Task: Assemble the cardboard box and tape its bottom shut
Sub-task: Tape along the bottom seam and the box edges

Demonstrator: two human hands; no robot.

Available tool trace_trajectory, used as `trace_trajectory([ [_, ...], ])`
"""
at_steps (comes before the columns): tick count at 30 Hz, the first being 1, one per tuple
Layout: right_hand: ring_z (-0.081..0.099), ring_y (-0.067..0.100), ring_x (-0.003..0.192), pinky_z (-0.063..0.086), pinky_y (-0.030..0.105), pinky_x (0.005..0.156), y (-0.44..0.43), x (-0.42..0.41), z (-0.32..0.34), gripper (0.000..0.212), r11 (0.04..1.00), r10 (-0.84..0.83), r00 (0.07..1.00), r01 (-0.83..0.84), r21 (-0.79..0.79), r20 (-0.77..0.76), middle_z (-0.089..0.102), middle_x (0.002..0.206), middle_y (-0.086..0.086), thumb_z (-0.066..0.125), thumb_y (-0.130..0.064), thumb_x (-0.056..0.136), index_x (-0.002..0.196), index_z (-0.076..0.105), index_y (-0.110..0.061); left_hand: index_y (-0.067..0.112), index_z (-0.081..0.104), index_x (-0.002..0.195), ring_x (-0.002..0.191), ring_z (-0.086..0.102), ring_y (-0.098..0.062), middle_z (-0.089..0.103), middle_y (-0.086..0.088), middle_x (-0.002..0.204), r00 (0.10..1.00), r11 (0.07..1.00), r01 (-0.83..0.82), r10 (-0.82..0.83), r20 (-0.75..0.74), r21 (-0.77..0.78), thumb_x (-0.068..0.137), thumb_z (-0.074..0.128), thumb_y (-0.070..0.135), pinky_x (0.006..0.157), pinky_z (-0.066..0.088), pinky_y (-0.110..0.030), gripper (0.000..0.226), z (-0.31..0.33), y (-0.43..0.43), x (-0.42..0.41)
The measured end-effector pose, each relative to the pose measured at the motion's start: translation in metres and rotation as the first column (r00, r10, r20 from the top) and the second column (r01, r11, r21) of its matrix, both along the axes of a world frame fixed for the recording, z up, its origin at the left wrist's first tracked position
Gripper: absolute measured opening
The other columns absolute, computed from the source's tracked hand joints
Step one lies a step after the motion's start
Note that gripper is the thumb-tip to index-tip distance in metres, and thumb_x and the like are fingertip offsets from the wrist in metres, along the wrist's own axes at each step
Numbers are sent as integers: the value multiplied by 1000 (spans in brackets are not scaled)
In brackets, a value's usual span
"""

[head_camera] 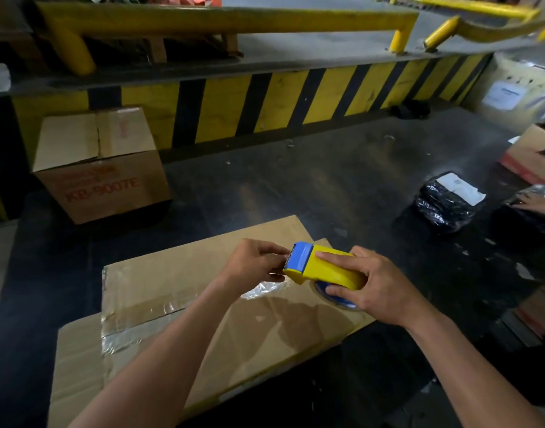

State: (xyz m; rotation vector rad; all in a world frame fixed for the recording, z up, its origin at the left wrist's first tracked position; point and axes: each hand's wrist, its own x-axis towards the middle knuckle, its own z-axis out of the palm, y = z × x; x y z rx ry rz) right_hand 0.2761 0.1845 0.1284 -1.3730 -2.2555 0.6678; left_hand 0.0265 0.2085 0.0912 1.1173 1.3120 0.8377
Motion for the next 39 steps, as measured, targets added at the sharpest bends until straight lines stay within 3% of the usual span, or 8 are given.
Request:
trace_trajectory([
  [4, 48, 1, 85, 38, 11, 69, 0, -4, 3, 65, 999, -23, 999, 22, 45, 31, 43, 87, -10, 81, -38, 78, 132, 51, -58, -6, 75, 100, 71, 71, -25, 73, -27, 85, 998, 998, -38, 40, -55, 42, 87, 75, -1, 68, 63, -28, 14, 3, 12, -12],
  [9, 50, 5, 83, 36, 12, 68, 7, 6, 4, 63, 991, -84, 996, 83, 102, 10, 44, 87, -11, 82, -38, 77, 130, 53, -57, -8, 73, 104, 75, 74, -21, 74, -19, 89, 998, 988, 62, -59, 19, -143, 93, 72, 10, 68, 62, -30, 22, 17, 37, -33],
  [13, 50, 7, 82, 37, 13, 67, 21, 0, 14, 63, 992, -71, 997, 72, 105, -13, 45, 88, -9, 82, -38, 77, 131, 55, -54, -3, 67, 121, 90, 75, -27, 72, -25, 113, 959, 925, 230, -164, 229, -301, 102, 59, 32, 71, 61, -32, 41, 22, 48, -9],
  [19, 51, 7, 83, 38, 11, 67, 35, 8, 21, 62, 994, -75, 996, 78, 77, -44, 46, 86, -10, 83, -35, 75, 130, 59, -50, -2, 71, 113, 90, 74, -20, 74, -15, 105, 899, 920, 282, -155, 409, -271, 99, 61, 14, 78, 61, -30, 23, 9, 56, -7],
  [22, 51, 8, 82, 38, 10, 66, 35, 6, 18, 62, 996, -64, 996, 68, 61, -60, 46, 86, -7, 84, -31, 75, 130, 59, -46, 1, 73, 102, 88, 74, -23, 75, -18, 98, 919, 941, 243, -145, 366, -237, 96, 63, 4, 76, 61, -29, 12, 7, 60, -6],
  [28, 52, 12, 83, 37, 14, 68, 34, 1, 9, 65, 997, -70, 997, 71, 27, -31, 46, 88, -9, 83, -37, 75, 131, 54, -57, -8, 68, 115, 91, 73, -29, 73, -27, 110, 950, 947, 220, -154, 270, -232, 99, 61, 10, 78, 61, -32, 25, 3, 69, -6],
  [31, 50, 10, 82, 36, 21, 72, 32, 0, 6, 67, 995, -94, 995, 94, 8, -22, 45, 88, -10, 82, -41, 76, 132, 50, -60, -9, 68, 106, 84, 73, -27, 72, -26, 97, 959, 953, 226, -182, 216, -200, 99, 59, 4, 74, 61, -30, 17, 0, 71, -8],
  [39, 47, -6, 81, 37, 7, 71, 25, -30, 6, 66, 985, -172, 985, 172, -30, 27, 40, 85, -11, 74, -45, 82, 140, 44, -52, -5, 68, 87, 59, 61, -19, 62, -15, 73, 958, 977, 213, -207, -196, 6, 92, 65, -5, 60, 62, -29, 6, -5, 120, -9],
])
